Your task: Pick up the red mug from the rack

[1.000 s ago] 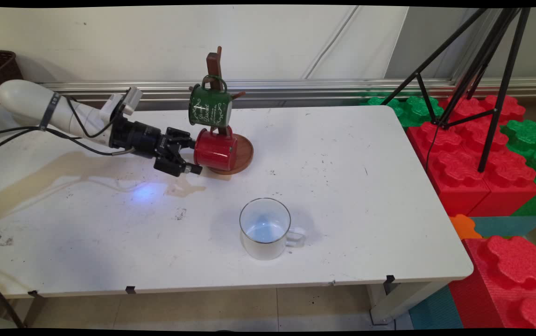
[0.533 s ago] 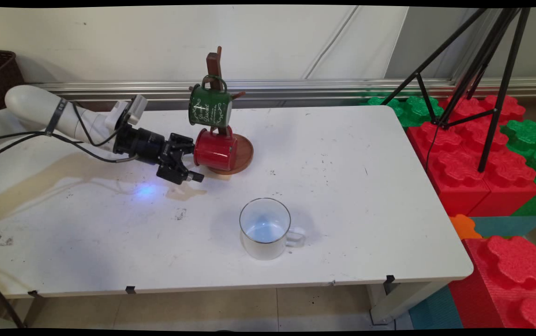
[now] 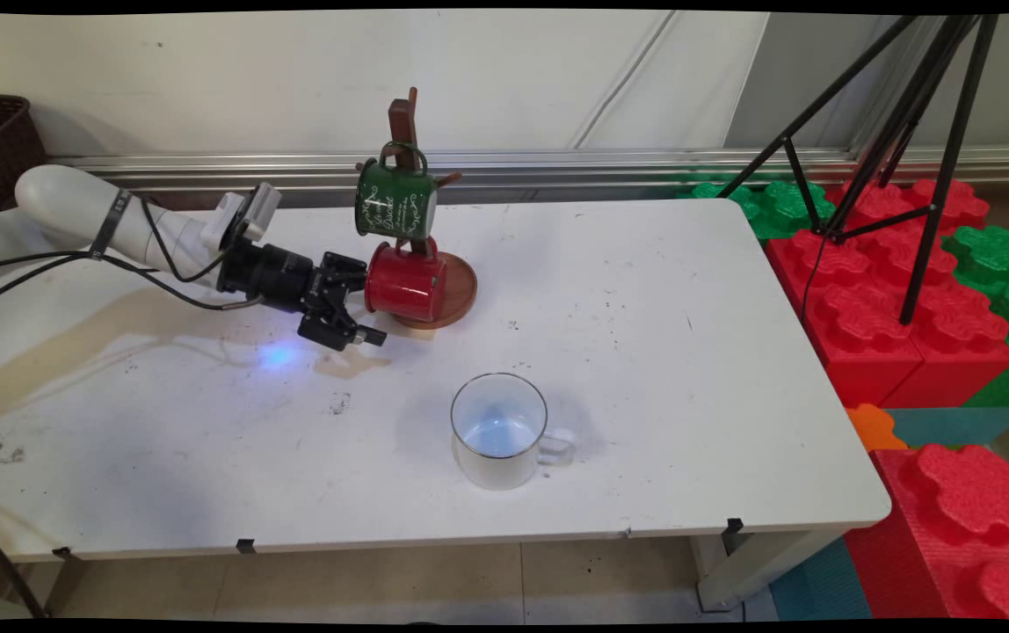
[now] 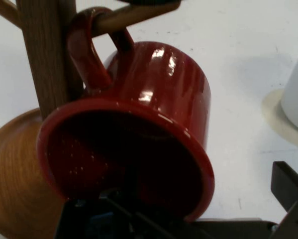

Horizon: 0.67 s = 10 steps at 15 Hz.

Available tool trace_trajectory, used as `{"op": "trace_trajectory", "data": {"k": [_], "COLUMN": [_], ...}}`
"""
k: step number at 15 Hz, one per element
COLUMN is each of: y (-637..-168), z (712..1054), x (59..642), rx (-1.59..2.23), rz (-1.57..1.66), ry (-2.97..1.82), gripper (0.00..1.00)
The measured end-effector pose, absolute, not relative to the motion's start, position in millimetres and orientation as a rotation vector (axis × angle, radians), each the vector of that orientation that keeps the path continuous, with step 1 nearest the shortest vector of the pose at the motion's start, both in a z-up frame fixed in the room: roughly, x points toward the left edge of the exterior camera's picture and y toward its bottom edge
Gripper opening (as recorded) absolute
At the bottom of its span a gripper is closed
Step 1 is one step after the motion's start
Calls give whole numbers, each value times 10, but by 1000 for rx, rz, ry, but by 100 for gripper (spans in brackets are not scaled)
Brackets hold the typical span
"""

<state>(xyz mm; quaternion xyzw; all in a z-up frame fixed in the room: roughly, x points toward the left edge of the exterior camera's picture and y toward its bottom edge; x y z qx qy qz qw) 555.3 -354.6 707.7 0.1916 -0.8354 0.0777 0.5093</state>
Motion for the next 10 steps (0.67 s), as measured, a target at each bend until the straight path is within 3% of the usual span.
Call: {"op": "trace_trajectory", "data": {"k": [10], "y": [-3586], "z": [7107], "x": [5537], "rx": [489], "rz": [204], "ry": [-1956], "gripper": [100]}}
